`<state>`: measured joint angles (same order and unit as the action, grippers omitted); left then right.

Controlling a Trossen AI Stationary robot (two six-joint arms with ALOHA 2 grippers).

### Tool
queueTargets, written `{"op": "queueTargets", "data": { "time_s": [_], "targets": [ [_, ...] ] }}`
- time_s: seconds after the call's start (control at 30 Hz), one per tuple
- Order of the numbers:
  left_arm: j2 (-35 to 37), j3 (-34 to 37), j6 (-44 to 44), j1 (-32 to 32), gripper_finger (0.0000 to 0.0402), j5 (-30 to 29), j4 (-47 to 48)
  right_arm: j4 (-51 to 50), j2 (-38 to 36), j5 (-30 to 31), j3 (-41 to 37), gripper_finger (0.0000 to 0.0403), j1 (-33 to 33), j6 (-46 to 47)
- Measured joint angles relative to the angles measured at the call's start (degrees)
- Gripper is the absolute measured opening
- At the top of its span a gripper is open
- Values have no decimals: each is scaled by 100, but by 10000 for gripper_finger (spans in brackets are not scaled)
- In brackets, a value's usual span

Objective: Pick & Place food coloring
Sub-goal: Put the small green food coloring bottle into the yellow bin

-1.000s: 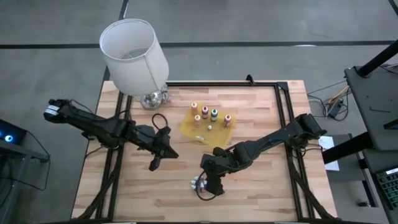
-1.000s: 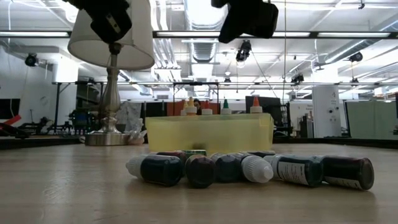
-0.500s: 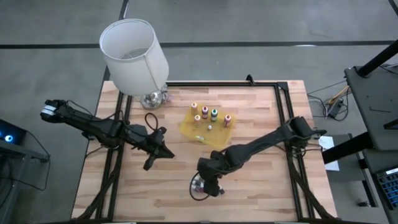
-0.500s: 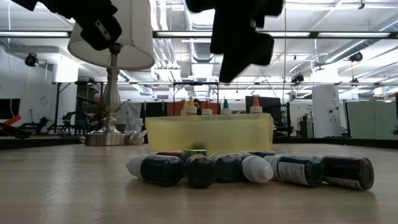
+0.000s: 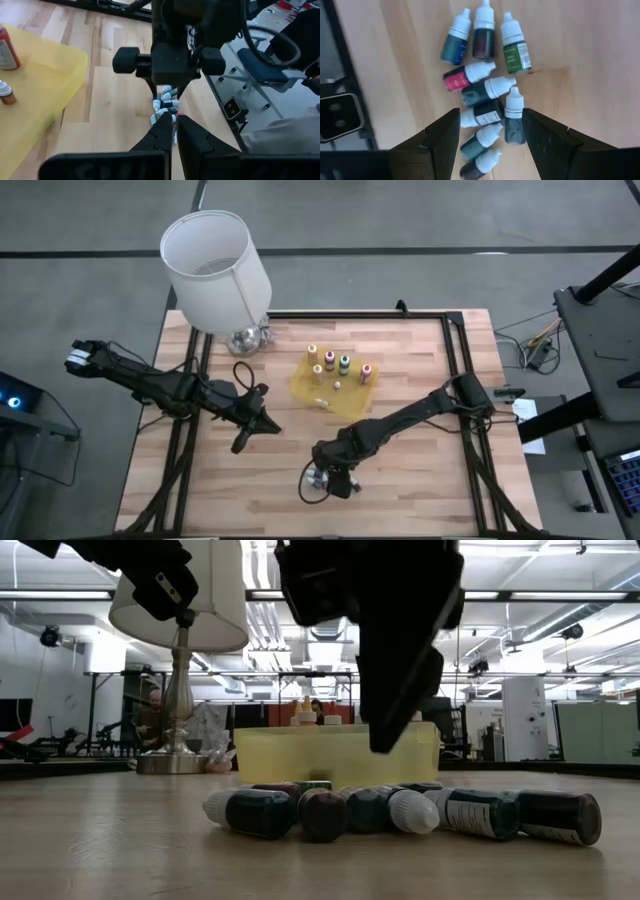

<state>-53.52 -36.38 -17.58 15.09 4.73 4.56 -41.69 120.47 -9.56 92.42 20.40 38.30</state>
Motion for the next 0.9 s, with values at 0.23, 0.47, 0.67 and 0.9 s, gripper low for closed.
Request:
{"op": "queueTargets", "data": {
  "time_s": [0.23,0.47,0.67,0.9],
  "targets": [
    [0,0,2,0,0,-77,6,-299,131,276,10,205,22,-266],
    [-1,0,2,0,0,-135,4,-617,167,522,2,205,15,-415],
    [-2,0,4,0,0,-139,2,-656,167,512,2,205,34,-493],
    [-2,0,5,0,0,-185,2,-654,178,502,2,205,140,-710]
  ]
}}
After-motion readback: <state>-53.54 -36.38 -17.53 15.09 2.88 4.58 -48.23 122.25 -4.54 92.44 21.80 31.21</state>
